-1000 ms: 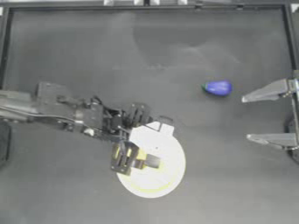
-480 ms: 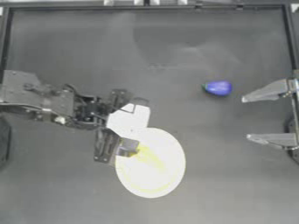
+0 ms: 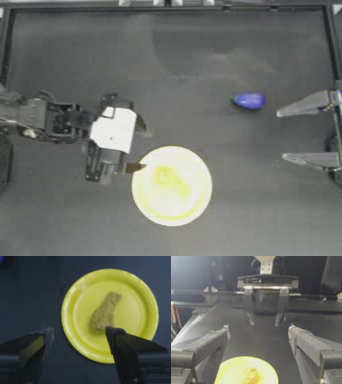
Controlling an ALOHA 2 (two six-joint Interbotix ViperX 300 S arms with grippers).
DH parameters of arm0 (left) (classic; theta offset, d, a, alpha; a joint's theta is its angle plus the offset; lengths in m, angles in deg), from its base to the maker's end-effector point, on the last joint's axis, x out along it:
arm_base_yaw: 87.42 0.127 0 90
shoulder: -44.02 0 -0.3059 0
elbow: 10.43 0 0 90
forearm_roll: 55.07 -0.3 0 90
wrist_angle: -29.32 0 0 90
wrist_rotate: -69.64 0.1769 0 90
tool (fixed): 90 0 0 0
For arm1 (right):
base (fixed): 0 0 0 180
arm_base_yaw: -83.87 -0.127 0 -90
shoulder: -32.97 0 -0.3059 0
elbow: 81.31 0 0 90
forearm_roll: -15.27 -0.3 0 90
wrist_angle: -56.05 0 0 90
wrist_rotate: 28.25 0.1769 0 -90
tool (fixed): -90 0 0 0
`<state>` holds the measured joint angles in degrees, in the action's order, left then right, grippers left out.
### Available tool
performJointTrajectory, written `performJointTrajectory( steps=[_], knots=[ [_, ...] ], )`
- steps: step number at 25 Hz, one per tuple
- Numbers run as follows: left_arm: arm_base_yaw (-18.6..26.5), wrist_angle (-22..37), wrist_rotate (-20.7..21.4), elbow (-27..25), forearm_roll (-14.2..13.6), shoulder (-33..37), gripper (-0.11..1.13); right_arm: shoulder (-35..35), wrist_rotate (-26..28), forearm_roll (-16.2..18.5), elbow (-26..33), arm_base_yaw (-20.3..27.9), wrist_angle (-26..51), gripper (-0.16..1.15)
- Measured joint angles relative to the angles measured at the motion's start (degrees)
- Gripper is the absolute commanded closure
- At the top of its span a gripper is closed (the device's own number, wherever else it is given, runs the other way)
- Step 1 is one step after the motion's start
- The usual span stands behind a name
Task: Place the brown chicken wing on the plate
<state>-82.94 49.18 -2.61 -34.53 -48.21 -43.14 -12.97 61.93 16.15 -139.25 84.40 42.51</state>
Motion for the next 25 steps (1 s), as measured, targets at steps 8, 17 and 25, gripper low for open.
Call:
performJointTrajectory(
  steps=[8, 17, 25],
  knots=[
    [0.35, -5.63, -0.18, -5.89, 0.18, 7.56, 0.07, 0.0, 0.0, 0.0, 0.0, 0.0, 0.0, -0.02],
    [0.97, -12.57, -1.23, -13.54, 0.97, 16.17, 0.07, -0.09, 0.0, 0.09, 0.0, 0.0, 0.0, -0.02],
    [1.14, -17.31, -1.23, -20.13, 3.69, 24.96, 0.07, 0.0, 0.0, 0.18, 0.0, 0.0, 0.0, -0.02]
  ],
)
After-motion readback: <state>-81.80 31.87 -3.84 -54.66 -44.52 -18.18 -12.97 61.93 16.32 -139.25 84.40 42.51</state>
